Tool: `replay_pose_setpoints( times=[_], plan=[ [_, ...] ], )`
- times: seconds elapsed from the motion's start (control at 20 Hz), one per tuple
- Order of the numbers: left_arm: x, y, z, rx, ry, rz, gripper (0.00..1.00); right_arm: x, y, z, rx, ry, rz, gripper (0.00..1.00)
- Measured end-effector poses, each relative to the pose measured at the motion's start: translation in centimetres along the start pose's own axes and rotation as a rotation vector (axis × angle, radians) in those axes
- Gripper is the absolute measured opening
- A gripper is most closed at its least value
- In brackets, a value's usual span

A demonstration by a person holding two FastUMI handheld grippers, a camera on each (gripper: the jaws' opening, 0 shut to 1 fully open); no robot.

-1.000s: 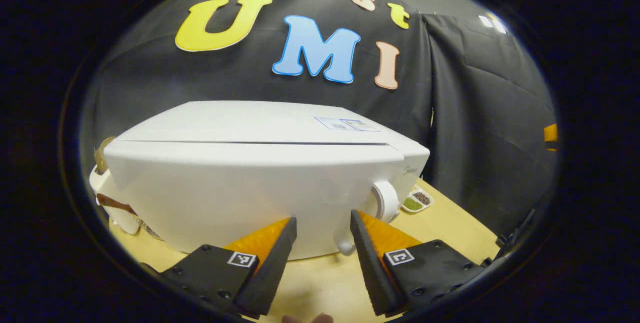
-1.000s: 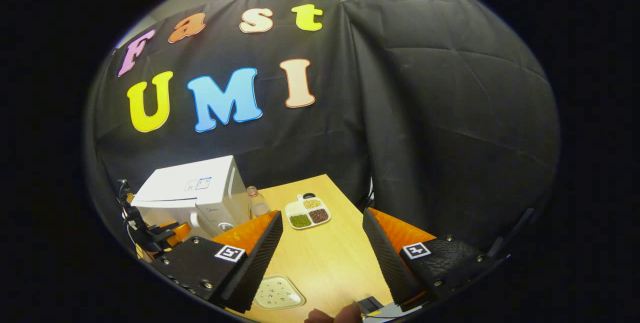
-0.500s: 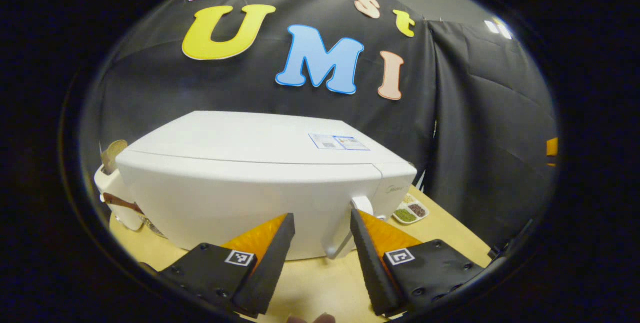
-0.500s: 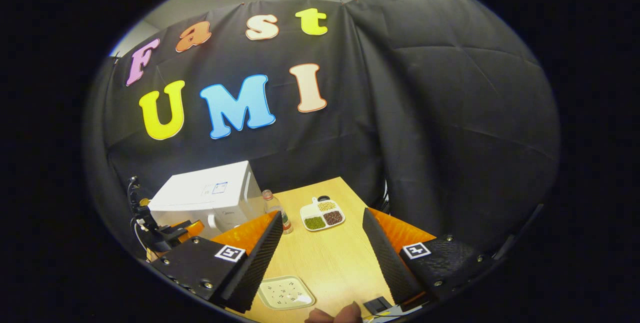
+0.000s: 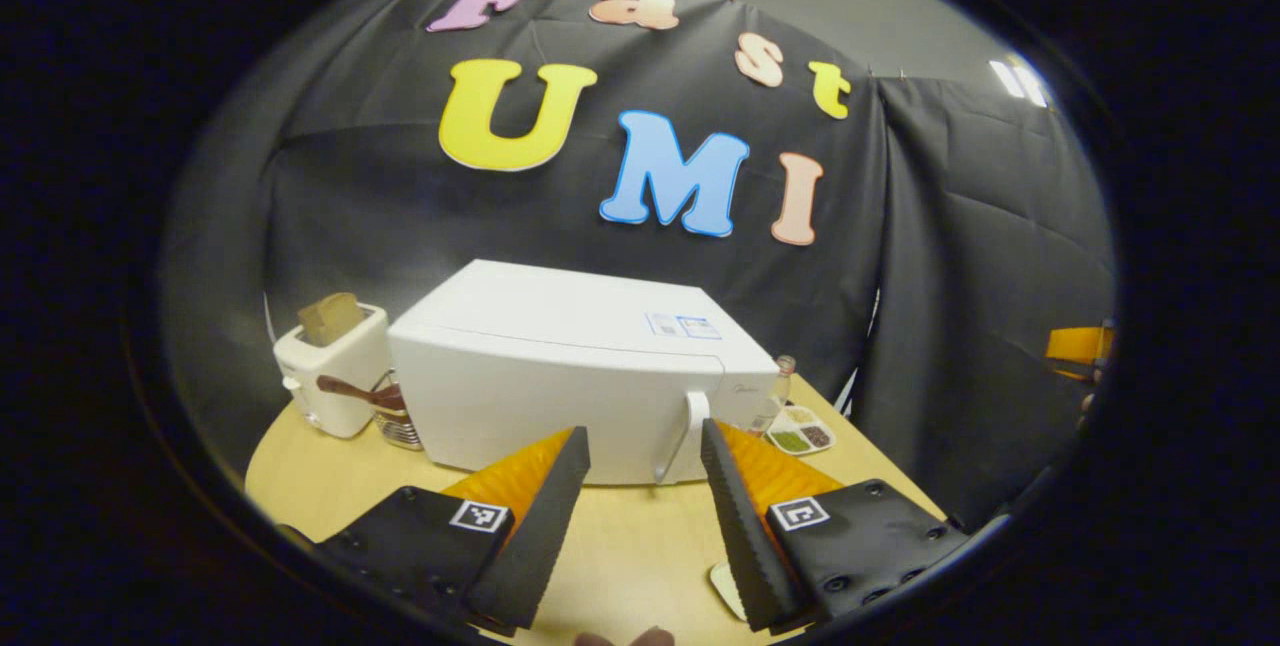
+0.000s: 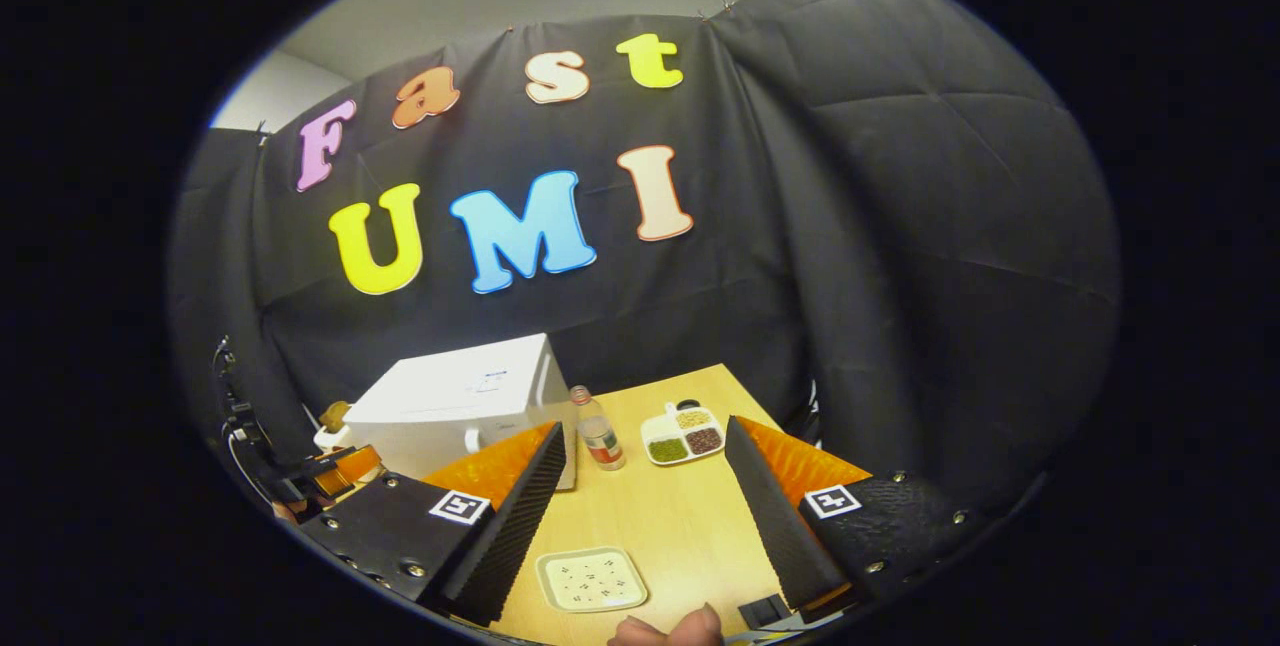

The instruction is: Open the microwave oven with the left hand, put the food in, and close the microwave oven.

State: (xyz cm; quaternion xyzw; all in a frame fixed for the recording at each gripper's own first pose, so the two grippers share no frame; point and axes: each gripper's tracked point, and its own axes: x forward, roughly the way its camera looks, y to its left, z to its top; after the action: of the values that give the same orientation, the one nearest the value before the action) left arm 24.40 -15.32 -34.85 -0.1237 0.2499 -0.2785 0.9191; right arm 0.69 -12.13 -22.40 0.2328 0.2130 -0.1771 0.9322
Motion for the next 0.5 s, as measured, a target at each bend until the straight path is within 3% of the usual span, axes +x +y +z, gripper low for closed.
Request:
replay_pose_setpoints(
  times=[0.2, 0.4, 0.5],
  plan=[
    [-10.0, -2.7, 6.1, 0.012, -0.149, 0.076, 0.78, -1.8, 0.7, 1.8, -0.01, -0.035, 0.122, 0.99],
    [-18.5, -6.3, 10.8, 0.02, -0.22, 0.127, 0.79, -3.5, 3.0, 2.9, 0.005, -0.06, 0.274, 0.98],
    [-22.3, -7.4, 11.8, 0.046, -0.236, 0.172, 0.79, -4.4, 3.5, 4.6, 0.006, -0.105, 0.311, 0.98]
  ],
)
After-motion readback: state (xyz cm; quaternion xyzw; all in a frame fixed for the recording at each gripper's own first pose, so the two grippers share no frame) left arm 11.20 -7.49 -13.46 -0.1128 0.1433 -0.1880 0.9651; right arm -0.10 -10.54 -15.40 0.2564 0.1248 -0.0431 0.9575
